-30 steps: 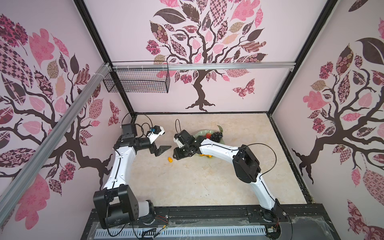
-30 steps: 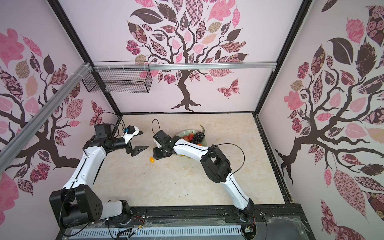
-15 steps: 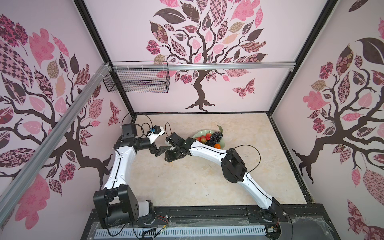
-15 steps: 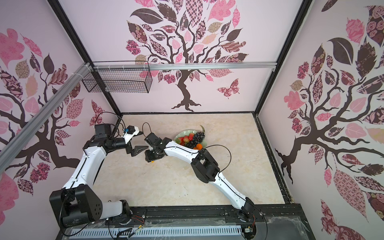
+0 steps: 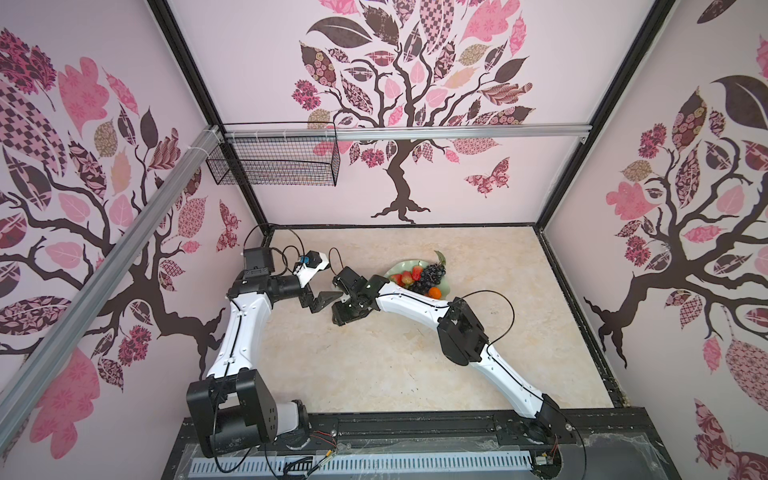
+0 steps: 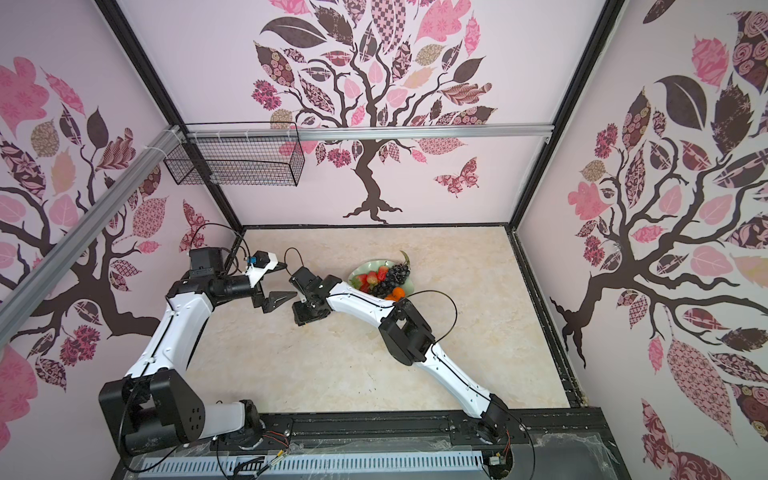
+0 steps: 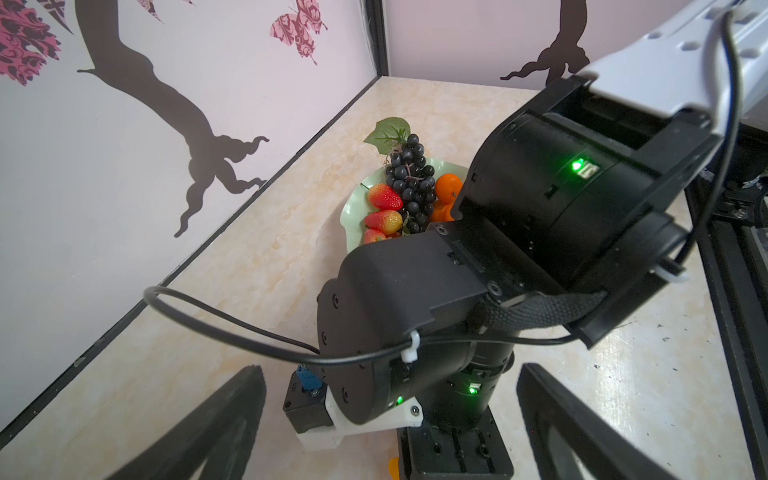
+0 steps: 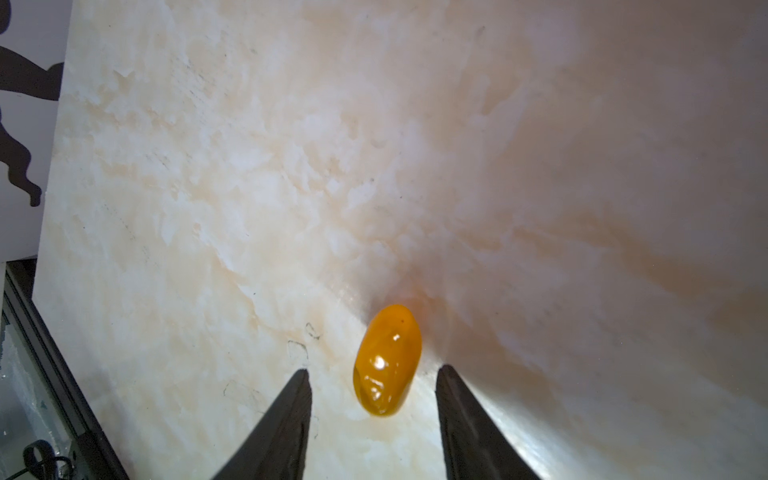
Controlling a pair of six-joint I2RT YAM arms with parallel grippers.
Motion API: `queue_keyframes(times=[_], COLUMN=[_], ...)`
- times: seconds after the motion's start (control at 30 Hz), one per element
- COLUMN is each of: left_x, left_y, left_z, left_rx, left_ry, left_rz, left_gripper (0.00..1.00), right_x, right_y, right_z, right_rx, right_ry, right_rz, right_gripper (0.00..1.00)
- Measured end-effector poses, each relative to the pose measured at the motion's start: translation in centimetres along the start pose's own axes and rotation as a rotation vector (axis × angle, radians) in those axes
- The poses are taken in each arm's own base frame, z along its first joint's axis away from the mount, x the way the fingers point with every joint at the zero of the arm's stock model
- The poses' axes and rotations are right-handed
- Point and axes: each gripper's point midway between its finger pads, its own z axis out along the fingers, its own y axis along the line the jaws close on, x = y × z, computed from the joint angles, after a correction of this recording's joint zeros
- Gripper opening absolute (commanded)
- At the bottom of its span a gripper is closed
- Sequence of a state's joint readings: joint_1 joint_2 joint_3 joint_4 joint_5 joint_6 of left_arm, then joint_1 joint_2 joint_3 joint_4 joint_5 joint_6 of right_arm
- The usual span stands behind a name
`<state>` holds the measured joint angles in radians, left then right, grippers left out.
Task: Place and organize the fake fruits in the fruit bowl
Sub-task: 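Lower the right gripper onto the last yellow fruit and close it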
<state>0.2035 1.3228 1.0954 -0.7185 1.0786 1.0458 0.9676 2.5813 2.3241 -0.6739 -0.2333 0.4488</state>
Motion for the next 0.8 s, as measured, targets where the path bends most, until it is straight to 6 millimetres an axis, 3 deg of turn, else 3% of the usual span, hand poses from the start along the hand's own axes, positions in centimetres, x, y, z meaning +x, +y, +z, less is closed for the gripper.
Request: queue_keyframes(times=[0.8], left_x=[-0.2], left_y=[0.1], left_z=[0.0], left_rx=[-0.002], left_ry=[-0.011], left_rz=[-0.003], left_gripper=[0.99], right_x=[-0.3], right_y=[-0.1], right_z=[1.2], right_rx=[-0.002], right_ry=[0.005], right_rz=[-0.007], right_gripper=[0.47])
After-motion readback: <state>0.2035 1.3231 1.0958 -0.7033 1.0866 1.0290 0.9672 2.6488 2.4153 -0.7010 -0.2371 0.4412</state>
